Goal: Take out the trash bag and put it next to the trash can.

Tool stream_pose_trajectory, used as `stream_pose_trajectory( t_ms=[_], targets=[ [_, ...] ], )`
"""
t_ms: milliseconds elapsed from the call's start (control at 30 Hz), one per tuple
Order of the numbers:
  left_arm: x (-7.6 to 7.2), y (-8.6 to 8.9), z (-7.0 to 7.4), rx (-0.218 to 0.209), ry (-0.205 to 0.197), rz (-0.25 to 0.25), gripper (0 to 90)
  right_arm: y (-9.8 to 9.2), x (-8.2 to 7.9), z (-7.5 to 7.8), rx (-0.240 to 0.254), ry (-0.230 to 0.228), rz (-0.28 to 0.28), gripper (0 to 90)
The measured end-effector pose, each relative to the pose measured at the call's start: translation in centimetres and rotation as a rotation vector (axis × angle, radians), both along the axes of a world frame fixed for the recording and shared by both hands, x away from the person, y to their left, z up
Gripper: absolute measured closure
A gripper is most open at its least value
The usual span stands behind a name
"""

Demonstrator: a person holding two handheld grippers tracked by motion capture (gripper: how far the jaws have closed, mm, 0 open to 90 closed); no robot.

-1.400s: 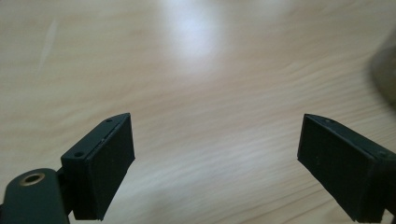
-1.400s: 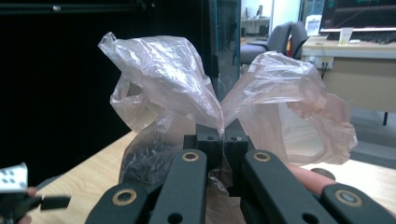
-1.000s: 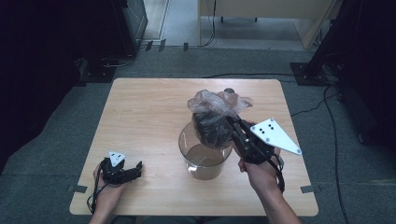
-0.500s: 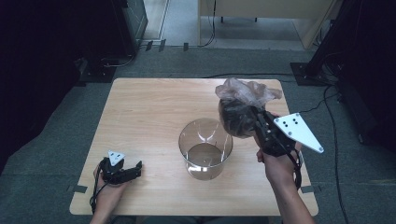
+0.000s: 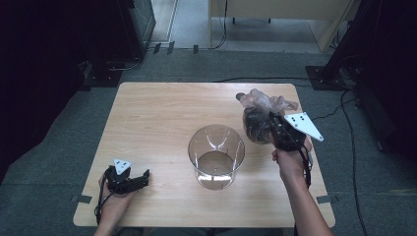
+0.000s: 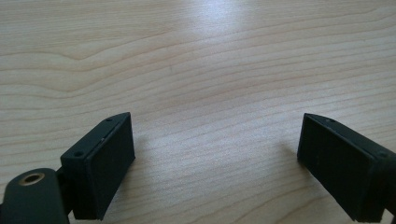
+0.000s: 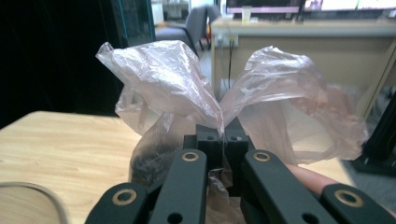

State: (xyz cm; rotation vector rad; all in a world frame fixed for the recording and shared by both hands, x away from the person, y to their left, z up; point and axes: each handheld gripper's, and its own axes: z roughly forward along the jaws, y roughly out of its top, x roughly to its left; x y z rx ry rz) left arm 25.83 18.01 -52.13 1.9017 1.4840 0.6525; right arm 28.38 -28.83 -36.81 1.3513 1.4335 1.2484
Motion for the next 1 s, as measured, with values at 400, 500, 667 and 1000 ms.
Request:
stream_pose_trajectory(
  t_ms=[400, 500, 667, 1000],
  targets=[
    [0.0, 0.0, 0.0, 0.0, -0.001, 0.0, 10.8, 2.9, 5.2, -4.6, 0.057, 0.001, 0.125, 89.8],
    [0.0, 0.0, 0.0, -0.003, -0.001, 0.0, 10.9, 3.0, 5.5, -5.6, 0.066, 0.021, 0.169, 89.8],
    [0.0, 0.0, 0.0, 0.0, -0.001, 0.0, 10.9, 1.6, 5.3, -7.6, 0.129, 0.117, 0.209, 83.2],
    [0.0, 0.0, 0.0, -0.001, -0.002, 0.0, 10.9, -0.9, 3.4, -8.5, 0.094, 0.165, 0.2, 23.8]
  ],
)
